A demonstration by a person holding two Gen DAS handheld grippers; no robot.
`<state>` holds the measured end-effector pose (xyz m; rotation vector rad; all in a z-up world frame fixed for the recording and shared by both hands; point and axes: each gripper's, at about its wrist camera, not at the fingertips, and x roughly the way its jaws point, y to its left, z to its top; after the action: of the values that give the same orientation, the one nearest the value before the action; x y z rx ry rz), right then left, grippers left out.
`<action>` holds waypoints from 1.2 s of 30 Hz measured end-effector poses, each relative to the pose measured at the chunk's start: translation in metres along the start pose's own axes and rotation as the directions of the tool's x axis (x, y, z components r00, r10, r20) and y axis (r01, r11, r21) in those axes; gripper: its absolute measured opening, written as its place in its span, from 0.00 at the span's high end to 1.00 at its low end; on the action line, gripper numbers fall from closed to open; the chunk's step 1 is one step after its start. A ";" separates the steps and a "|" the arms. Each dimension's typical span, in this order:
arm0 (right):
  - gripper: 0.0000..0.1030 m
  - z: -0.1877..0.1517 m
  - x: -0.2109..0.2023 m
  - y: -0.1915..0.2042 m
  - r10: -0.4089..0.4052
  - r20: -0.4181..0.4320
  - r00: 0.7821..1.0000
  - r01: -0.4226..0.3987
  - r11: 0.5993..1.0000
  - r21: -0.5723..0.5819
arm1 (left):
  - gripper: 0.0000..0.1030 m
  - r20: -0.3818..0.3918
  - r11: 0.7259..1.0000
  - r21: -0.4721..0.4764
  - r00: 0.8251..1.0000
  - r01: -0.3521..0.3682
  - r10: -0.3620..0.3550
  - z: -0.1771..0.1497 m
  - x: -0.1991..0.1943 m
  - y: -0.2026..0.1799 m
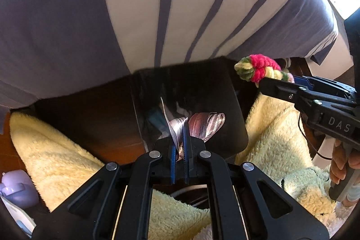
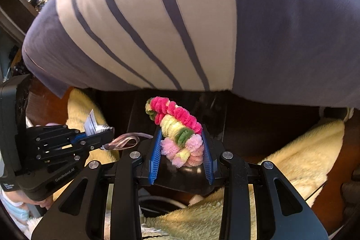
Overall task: Collect trash
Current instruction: 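Lower both tools over the black bin and open them to drop the items, then raise both open tools back up toward the remaining items on the bed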
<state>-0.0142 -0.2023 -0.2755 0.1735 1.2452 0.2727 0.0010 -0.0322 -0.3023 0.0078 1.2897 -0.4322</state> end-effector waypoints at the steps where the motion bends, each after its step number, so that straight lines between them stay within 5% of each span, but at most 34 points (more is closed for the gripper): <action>1: 0.68 0.000 0.005 -0.001 0.000 -0.014 1.000 0.000 1.000 0.003 | 0.96 -0.015 1.000 -0.004 1.000 0.005 -0.005 0.000 0.005 0.001; 15: 0.61 0.018 0.039 -0.006 0.017 -0.107 0.994 -0.010 0.998 0.063 | 0.90 -0.104 0.998 -0.011 0.993 0.055 -0.056 0.009 0.037 0.005; 25: 0.42 0.024 0.018 -0.008 -0.011 -0.034 0.999 0.014 0.996 0.083 | 0.48 -0.065 0.999 -0.034 0.998 0.026 -0.028 0.011 0.026 0.008; 31: 0.11 0.022 -0.002 -0.010 -0.083 0.028 0.996 0.081 0.994 0.075 | 0.25 0.004 0.999 -0.038 1.000 -0.011 0.011 0.013 -0.002 0.007; 36: 0.08 0.021 -0.020 -0.011 -0.096 0.070 0.993 0.090 0.993 0.081 | 0.12 0.066 1.000 -0.023 0.998 -0.021 0.023 0.016 -0.027 0.000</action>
<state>0.0007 -0.2181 -0.2541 0.1906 1.1877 0.1363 0.0099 -0.0279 -0.2722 -0.0110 1.2275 -0.3961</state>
